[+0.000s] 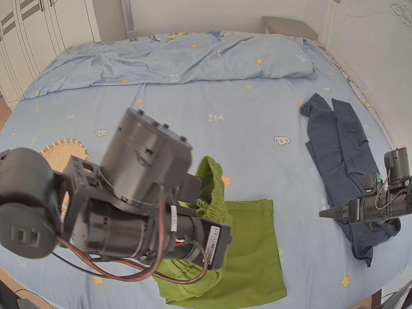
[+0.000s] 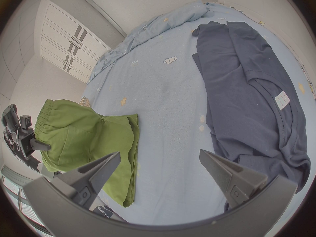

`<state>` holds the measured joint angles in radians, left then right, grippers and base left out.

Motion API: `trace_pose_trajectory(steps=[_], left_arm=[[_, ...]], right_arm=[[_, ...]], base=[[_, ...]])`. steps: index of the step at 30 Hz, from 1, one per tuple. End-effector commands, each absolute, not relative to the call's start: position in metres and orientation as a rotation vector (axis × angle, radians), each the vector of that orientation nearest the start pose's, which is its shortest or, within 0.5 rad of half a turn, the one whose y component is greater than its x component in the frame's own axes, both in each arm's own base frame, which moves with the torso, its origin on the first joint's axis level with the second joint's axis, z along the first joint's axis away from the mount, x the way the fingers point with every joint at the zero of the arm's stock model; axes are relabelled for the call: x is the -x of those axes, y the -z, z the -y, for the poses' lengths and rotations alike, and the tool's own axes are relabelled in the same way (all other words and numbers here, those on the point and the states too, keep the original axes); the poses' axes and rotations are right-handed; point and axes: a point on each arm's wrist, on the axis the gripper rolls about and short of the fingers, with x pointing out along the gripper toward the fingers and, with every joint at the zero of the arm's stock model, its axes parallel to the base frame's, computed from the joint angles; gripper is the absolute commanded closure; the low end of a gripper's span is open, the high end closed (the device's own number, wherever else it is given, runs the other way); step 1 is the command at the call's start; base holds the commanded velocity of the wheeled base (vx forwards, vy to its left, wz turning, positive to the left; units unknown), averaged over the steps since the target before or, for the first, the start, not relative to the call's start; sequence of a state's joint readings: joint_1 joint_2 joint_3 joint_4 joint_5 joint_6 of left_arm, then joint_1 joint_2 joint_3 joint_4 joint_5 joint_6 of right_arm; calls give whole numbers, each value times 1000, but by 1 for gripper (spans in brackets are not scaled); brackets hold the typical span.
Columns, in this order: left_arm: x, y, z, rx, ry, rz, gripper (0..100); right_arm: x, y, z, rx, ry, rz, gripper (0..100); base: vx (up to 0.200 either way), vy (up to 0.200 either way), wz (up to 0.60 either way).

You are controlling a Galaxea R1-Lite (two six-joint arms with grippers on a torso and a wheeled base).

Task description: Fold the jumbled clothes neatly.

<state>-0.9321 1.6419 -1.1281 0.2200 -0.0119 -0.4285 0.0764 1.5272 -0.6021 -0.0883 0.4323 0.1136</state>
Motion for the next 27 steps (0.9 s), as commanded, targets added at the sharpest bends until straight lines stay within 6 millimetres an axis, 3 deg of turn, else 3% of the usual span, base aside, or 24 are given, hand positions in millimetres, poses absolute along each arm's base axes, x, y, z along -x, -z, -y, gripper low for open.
trace_pose_trajectory(steps=[1,22,23,27], left_arm=[[-174,-184,254,2,729,-910,100],[-177,-170,281,92,755,-884,100],[-178,-167,283,90,753,-892,0],[-179,-162,290,101,755,-892,0]], right_arm=[[-222,-127,-26,-257,-429,-871,0],[-223,-124,-26,-260,-427,-880,0],[-223,-124,-26,-260,-427,-880,0],[-223,-124,-26,-260,-427,-880,0]], base=[[0,0,0],[0,0,0],[0,0,0],[0,0,0]])
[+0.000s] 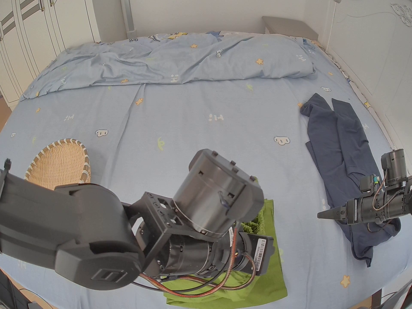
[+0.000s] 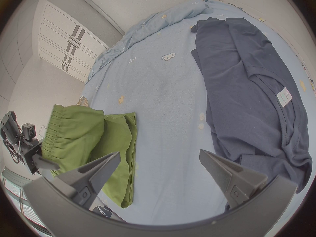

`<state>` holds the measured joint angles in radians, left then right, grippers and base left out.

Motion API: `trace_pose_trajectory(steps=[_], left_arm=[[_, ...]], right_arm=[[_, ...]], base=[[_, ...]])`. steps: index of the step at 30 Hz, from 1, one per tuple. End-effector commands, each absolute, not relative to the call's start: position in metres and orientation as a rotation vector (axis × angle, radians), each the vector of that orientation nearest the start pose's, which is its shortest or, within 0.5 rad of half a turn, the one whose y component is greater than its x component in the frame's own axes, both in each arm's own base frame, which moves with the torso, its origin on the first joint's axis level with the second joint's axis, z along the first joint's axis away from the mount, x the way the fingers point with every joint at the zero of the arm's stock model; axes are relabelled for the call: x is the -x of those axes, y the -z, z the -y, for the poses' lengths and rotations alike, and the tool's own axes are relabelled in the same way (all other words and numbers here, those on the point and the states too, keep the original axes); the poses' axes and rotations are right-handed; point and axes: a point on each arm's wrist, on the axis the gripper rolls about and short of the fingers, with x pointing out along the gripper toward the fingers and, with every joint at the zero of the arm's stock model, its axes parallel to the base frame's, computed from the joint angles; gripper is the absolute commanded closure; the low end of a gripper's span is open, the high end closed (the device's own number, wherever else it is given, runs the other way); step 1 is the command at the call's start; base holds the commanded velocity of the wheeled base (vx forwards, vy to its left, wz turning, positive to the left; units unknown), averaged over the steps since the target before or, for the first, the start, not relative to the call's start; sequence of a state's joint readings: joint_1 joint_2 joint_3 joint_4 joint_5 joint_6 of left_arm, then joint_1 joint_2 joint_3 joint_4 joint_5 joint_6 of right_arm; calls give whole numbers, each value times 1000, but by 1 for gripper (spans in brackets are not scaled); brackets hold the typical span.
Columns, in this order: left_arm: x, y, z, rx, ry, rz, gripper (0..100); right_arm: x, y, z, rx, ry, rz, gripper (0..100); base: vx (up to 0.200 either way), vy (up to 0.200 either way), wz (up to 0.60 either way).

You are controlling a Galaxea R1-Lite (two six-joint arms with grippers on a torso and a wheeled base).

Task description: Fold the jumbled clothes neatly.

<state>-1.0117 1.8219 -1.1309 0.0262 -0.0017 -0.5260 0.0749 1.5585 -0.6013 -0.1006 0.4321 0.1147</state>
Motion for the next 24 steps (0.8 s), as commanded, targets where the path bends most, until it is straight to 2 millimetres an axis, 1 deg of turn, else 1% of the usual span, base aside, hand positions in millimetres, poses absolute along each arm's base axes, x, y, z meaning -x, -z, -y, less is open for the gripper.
trace_pose_trajectory(steps=[1,3,4,5,7,9,11,12,15,16,17,18,19,20,21,22,24], left_arm=[[-180,-161,292,120,759,-885,0],[-180,-162,293,140,762,-875,0],[-177,-165,299,203,779,-850,0],[-177,-165,299,209,779,-850,0],[-176,-169,302,292,781,-833,0],[-176,-171,301,306,781,-830,0],[-181,-173,298,350,765,-822,0],[-189,-175,291,386,739,-817,0],[-208,-181,260,464,655,-809,0],[-209,-181,258,465,653,-810,0],[-217,-179,242,486,627,-820,0],[-227,-178,218,521,600,-834,0],[-229,-178,213,528,594,-838,0],[-237,-176,189,563,591,-862,0],[-238,-175,187,567,591,-866,0],[-244,-165,162,605,586,-919,0],[-247,-148,139,632,595,-984,0]], right_arm=[[-223,-124,-26,-260,-427,-880,0],[-223,-124,-26,-260,-427,-880,0],[-223,-124,-26,-260,-427,-880,0],[-223,-124,-26,-260,-427,-880,0],[-223,-124,-26,-260,-427,-880,0],[-223,-124,-26,-260,-427,-880,0],[-223,-124,-26,-260,-427,-880,0],[-223,-125,-26,-262,-428,-879,0],[-222,-128,-26,-263,-430,-867,0],[-222,-128,-26,-263,-431,-866,0],[-222,-130,-26,-263,-432,-858,0],[-221,-134,-26,-263,-436,-842,0],[-220,-135,-26,-264,-437,-836,0],[-215,-141,-26,-259,-444,-809,0],[-215,-142,-26,-258,-444,-806,0],[-210,-148,-26,-256,-448,-780,0],[-206,-153,-27,-258,-456,-765,0]], base=[[0,0,0],[0,0,0],[0,0,0],[0,0,0],[0,0,0],[0,0,0],[0,0,0],[0,0,0],[0,0,0],[0,0,0],[0,0,0],[0,0,0],[0,0,0],[0,0,0],[0,0,0],[0,0,0],[0,0,0]])
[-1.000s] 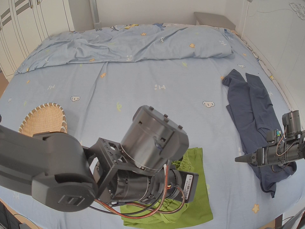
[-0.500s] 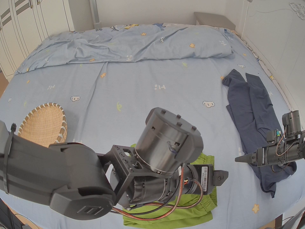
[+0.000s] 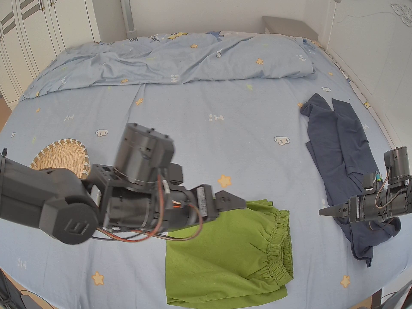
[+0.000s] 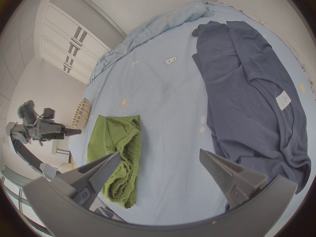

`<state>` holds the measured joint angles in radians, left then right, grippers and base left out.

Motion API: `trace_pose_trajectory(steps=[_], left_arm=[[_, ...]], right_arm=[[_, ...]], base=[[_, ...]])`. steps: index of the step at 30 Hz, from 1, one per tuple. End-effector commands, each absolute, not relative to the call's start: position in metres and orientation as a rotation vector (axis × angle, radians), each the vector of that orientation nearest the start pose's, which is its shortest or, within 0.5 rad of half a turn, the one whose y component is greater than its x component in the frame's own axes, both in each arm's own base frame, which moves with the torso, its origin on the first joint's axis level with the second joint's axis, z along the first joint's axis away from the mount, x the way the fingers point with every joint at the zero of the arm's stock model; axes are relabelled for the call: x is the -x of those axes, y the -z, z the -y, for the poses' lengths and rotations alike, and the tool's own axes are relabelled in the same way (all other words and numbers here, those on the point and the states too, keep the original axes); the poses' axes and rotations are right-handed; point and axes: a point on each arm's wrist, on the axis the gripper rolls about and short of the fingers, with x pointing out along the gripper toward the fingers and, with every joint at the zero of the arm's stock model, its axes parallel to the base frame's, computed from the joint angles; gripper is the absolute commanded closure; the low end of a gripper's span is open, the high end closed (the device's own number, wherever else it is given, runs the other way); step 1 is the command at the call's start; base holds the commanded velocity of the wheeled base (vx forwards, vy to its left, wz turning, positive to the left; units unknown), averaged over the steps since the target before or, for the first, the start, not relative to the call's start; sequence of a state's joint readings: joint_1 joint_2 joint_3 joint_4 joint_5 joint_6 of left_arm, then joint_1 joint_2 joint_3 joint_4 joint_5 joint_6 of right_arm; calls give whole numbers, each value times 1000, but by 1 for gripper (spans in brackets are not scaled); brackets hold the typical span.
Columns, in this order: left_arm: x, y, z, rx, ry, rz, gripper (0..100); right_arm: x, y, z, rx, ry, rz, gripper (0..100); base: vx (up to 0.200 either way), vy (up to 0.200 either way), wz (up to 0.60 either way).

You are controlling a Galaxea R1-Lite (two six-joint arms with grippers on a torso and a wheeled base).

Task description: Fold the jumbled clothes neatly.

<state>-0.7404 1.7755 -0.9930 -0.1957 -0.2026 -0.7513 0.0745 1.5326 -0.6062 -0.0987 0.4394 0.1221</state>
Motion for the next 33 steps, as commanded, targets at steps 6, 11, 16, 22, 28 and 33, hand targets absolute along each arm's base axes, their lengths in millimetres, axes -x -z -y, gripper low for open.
trace_pose_trajectory(steps=[6,11,16,22,28,33], left_arm=[[-258,-96,101,626,630,-1055,0],[-259,-64,101,583,655,-1063,0],[-260,-51,114,559,679,-1087,0],[-256,-42,136,524,751,-1085,0],[-248,-40,143,508,799,-1068,0],[-240,-39,150,499,851,-1037,0]], right_arm=[[-196,-162,-33,-259,-486,-730,0],[-182,-178,-32,-266,-491,-684,0],[-181,-179,-34,-263,-500,-686,0],[-181,-178,-34,-262,-505,-691,0],[-183,-175,-35,-263,-503,-697,0],[-184,-173,-35,-262,-505,-706,0]], base=[[0,0,0],[0,0,0],[0,0,0],[0,0,0],[0,0,0],[0,0,0]])
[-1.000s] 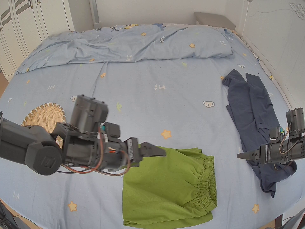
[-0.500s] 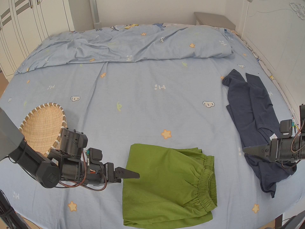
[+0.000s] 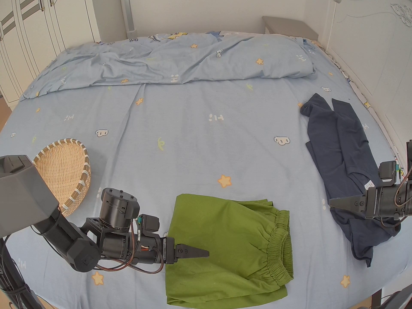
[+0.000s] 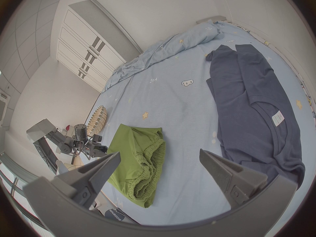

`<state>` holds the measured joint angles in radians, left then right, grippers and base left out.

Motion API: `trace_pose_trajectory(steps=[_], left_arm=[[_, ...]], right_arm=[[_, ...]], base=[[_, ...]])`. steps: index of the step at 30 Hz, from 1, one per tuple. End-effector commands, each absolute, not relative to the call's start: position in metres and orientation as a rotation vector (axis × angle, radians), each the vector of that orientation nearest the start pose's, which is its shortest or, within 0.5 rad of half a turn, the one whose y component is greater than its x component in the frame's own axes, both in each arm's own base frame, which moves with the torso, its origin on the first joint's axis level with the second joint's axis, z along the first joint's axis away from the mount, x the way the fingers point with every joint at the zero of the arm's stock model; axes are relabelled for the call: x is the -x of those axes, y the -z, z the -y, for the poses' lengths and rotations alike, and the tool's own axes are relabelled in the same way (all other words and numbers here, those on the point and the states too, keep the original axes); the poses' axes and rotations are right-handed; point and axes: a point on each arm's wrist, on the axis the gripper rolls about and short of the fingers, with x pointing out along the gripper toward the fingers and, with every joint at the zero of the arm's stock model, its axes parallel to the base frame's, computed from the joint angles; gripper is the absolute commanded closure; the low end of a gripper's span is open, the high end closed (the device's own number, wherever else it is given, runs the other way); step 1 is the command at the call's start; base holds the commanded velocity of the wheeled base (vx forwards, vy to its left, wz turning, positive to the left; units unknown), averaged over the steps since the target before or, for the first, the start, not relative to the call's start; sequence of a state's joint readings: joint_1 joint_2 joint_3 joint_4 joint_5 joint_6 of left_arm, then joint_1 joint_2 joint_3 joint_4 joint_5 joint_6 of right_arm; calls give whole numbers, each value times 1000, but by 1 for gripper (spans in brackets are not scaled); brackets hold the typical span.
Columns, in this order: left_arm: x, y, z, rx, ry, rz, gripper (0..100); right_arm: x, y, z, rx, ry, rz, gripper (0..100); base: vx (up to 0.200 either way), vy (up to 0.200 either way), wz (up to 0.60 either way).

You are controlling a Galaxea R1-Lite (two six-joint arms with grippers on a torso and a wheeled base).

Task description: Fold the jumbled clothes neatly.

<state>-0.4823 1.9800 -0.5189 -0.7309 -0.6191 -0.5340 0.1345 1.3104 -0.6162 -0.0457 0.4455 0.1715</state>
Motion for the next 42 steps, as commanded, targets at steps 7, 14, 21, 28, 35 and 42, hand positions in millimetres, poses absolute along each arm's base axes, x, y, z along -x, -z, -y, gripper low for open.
trace_pose_trajectory(steps=[7,14,21,28,35,42], left_arm=[[-241,-36,159,535,864,-1020,100],[-240,-40,159,553,863,-1013,100],[-250,-81,155,566,801,-1061,100],[-281,-177,125,575,660,-1094,100],[-289,-204,123,495,674,-1046,100],[-288,-204,120,445,680,-1047,100]], right_arm=[[-184,-173,-36,-261,-506,-707,0],[-184,-173,-38,-257,-517,-712,0],[-186,-177,-37,-256,-507,-698,0],[-199,-218,-40,-254,-506,-626,0],[-207,-204,-41,-252,-503,-693,0],[-214,-197,-42,-254,-534,-709,0]], base=[[0,0,0],[0,0,0],[0,0,0],[0,0,0],[0,0,0],[0,0,0]])
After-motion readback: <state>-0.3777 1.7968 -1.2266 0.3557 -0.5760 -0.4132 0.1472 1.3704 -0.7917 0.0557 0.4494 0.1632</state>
